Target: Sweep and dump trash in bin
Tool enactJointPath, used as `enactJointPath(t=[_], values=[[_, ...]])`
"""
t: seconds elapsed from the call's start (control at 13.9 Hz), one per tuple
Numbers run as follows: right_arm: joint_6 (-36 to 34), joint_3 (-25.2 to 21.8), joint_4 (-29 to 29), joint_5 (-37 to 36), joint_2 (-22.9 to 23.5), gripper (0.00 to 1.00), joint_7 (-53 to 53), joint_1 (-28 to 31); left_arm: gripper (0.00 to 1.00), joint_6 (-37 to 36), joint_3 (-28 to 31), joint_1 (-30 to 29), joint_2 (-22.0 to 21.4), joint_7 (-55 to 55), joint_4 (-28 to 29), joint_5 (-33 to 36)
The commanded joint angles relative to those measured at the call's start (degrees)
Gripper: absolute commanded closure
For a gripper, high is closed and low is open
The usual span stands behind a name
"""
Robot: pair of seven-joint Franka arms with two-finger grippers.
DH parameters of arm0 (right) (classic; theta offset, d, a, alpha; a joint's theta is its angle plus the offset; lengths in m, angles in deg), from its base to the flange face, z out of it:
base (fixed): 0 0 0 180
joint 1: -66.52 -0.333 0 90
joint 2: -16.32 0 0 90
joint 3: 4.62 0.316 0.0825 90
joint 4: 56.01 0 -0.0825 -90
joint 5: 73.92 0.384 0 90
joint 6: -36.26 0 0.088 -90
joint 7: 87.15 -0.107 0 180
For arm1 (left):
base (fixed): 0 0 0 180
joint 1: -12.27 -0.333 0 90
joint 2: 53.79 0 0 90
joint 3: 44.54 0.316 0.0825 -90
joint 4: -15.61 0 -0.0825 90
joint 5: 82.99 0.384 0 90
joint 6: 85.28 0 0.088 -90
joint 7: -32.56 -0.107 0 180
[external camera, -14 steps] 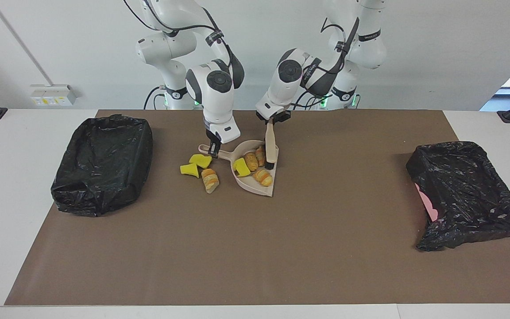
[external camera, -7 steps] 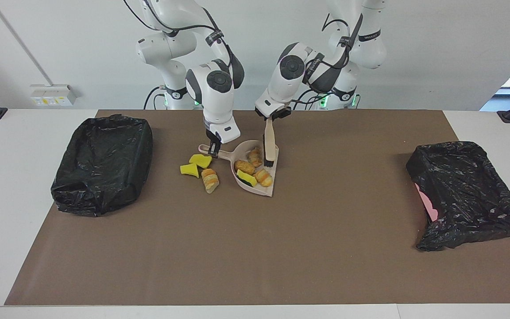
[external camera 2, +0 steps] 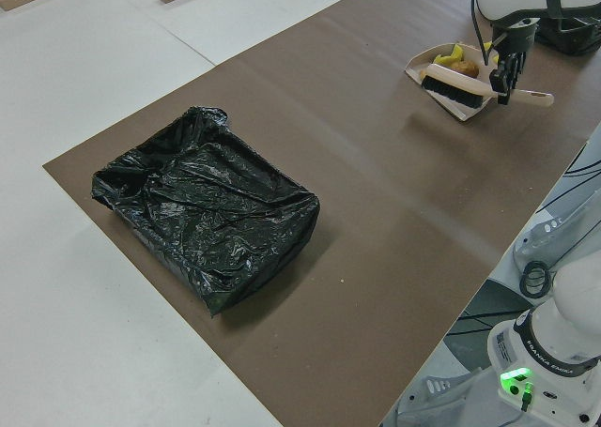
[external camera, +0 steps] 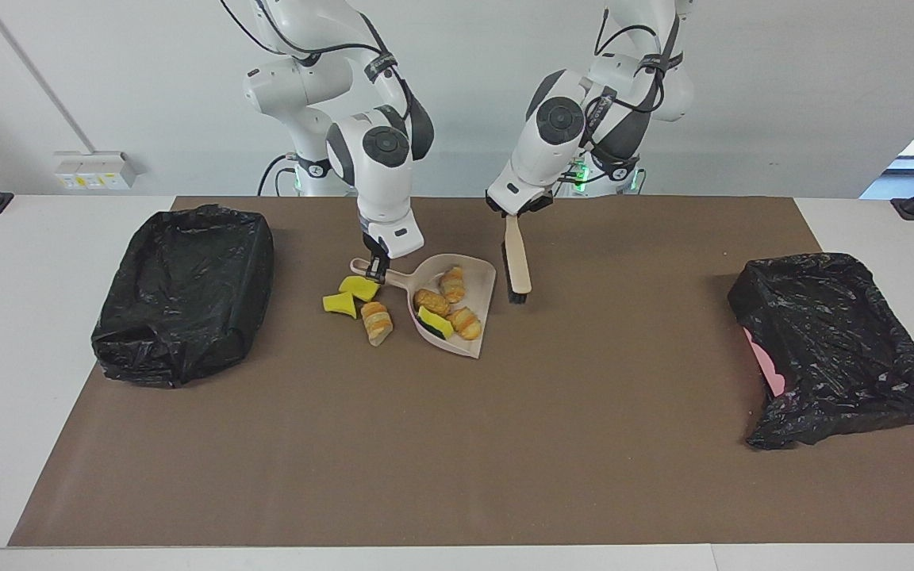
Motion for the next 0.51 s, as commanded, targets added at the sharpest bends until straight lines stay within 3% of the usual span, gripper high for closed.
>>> enactJointPath(t=[0.0,0.22,0.43], values=[[-5.2,0.1,3.0,1.1,-3.4,1.00,2.9,4.0,1.00,0.4,-0.3,-0.2,-1.9,1.1,1.5,1.2],[-6.9,-0.1,4.1,1.2,-6.6,1.00,7.3,8.9,1.00,0.6,-0.4,-1.3,-1.9,-1.4,1.6,1.2],[-8.6,-0.6,4.1,1.1,-12.1,1.00,10.9,14.4,1.00,0.8,-1.2,1.9,-3.2,2.8,2.8,1.2]])
